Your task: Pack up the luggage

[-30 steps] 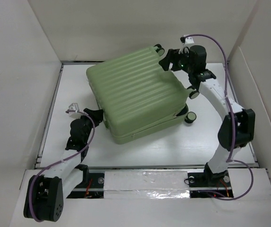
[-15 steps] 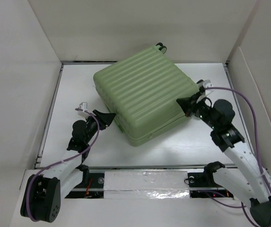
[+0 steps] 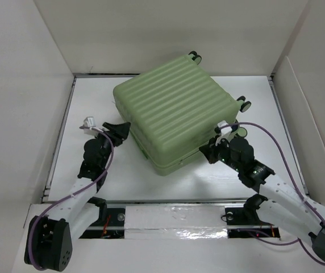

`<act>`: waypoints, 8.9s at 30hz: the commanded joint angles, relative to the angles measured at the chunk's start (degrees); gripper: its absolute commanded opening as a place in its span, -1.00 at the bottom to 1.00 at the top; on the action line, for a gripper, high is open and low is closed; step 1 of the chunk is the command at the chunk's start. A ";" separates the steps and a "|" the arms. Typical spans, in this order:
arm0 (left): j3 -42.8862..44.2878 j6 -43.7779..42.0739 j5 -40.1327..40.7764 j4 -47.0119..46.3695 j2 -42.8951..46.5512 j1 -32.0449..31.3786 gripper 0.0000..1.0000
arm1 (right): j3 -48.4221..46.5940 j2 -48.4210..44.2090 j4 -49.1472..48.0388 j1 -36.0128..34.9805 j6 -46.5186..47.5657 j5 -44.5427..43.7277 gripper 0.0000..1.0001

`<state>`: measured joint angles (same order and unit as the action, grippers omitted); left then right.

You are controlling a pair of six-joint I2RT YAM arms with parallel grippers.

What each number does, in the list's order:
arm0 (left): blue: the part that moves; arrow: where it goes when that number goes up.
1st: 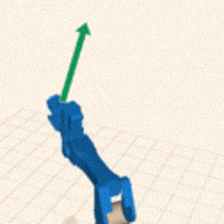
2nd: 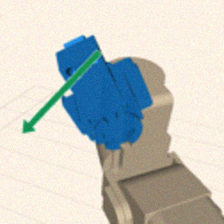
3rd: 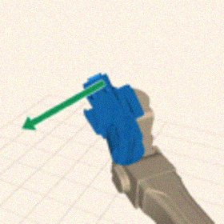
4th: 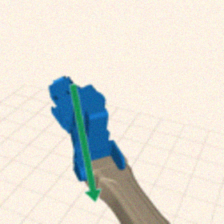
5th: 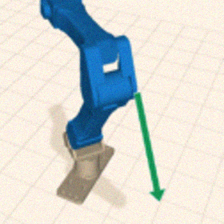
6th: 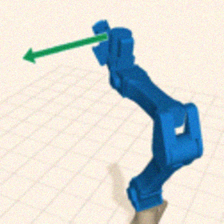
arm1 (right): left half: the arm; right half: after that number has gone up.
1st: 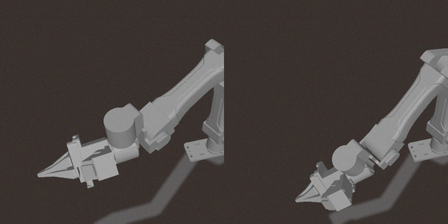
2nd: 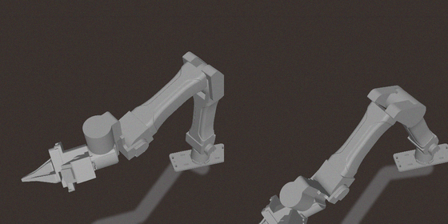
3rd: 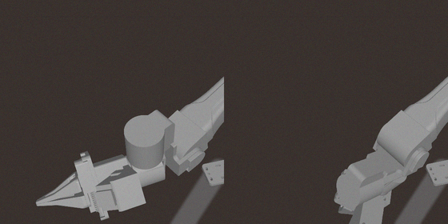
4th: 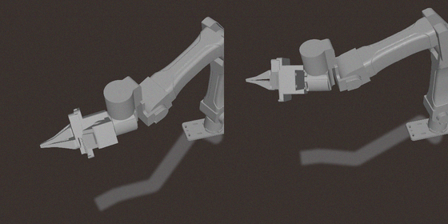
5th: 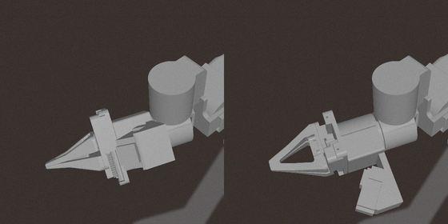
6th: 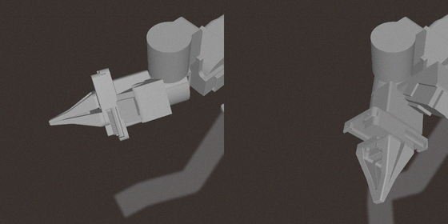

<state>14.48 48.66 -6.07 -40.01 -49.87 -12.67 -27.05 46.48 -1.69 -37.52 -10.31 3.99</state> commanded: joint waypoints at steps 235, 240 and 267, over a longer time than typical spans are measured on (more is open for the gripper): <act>7.56 -10.60 17.18 4.56 -6.41 -23.54 0.67 | -7.86 22.53 -21.69 -29.89 -7.97 -17.09 -1.00; 14.16 -5.35 17.95 6.98 -3.03 -8.66 0.58 | -4.95 16.37 -19.32 -29.89 -8.85 -14.19 -1.00; 12.95 0.38 -0.17 -8.50 -26.95 -11.41 0.11 | 0.32 -19.34 15.86 -8.53 -6.13 -0.84 -1.00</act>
<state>28.88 50.06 -1.93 -43.40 -75.75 -22.37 -26.83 21.74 20.47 -45.63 -18.13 -6.44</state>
